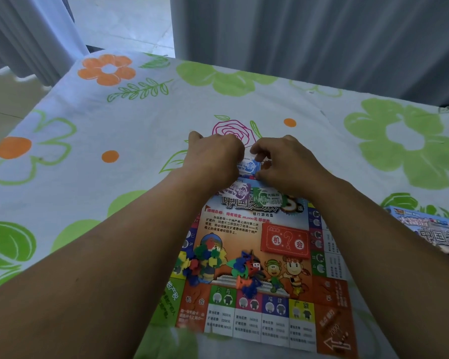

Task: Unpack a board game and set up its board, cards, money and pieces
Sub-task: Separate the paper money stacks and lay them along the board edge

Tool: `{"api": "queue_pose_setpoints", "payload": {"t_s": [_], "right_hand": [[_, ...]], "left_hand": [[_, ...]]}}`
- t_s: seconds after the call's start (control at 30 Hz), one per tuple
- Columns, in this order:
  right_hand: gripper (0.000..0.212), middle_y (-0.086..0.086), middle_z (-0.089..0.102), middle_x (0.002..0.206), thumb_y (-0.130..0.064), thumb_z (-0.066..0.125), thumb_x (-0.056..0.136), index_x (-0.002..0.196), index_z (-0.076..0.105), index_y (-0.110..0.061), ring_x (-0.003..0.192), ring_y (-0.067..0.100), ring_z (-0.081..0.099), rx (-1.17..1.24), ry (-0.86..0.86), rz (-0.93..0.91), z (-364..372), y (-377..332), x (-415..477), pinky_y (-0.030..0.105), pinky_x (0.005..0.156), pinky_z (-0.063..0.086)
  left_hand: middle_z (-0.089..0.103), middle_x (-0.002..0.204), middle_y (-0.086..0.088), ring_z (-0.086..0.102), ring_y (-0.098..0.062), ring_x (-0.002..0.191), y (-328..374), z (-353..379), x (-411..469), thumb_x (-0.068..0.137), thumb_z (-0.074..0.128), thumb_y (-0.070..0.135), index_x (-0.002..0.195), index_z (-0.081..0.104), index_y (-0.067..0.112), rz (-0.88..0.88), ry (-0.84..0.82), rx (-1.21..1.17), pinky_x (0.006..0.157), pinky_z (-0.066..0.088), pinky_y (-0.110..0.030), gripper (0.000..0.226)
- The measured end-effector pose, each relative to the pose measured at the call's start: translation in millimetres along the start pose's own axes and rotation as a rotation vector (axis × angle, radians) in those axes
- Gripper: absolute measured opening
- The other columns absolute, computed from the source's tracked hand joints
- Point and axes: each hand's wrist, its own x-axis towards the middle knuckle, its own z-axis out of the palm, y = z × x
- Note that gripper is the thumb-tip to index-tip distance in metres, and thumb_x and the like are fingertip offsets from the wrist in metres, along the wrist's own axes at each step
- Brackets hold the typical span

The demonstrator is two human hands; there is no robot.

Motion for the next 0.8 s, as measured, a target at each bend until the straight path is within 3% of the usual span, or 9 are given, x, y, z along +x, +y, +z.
{"api": "queue_pose_setpoints", "payload": {"t_s": [0.2,0.53,0.8], "right_hand": [[0.044,-0.005,0.064,0.111,-0.022,0.075,0.081,0.122,0.061,-0.023,0.11,0.02,0.048,-0.004,0.021,0.005,-1.4,-2.3,0.6,0.04,0.088,0.045],[0.042,-0.011,0.067,0.094,-0.017,0.068,0.08,0.121,0.06,-0.027,0.105,0.018,0.048,-0.016,0.016,0.052,-0.7,0.2,1.2,0.034,0.078,0.039],[0.038,-0.013,0.067,0.094,-0.015,0.067,0.08,0.116,0.062,-0.027,0.101,0.019,0.057,-0.022,0.021,0.06,-0.4,-1.8,1.7,0.037,0.084,0.05]], "left_hand": [[0.069,0.11,0.004,0.061,-0.022,0.105,-1.2,0.1,0.5,0.089,0.064,0.019,0.114,0.066,0.029,-0.007,0.012,-0.019,0.098,0.028,-0.043,0.027],[0.068,0.11,0.005,0.06,-0.021,0.105,-1.3,-0.2,1.2,0.09,0.063,0.019,0.113,0.065,0.029,-0.023,0.004,-0.031,0.099,0.028,-0.044,0.026],[0.067,0.109,0.005,0.06,-0.022,0.105,-1.3,1.1,1.9,0.09,0.064,0.021,0.112,0.065,0.028,-0.028,0.001,-0.037,0.101,0.028,-0.046,0.024]]}}
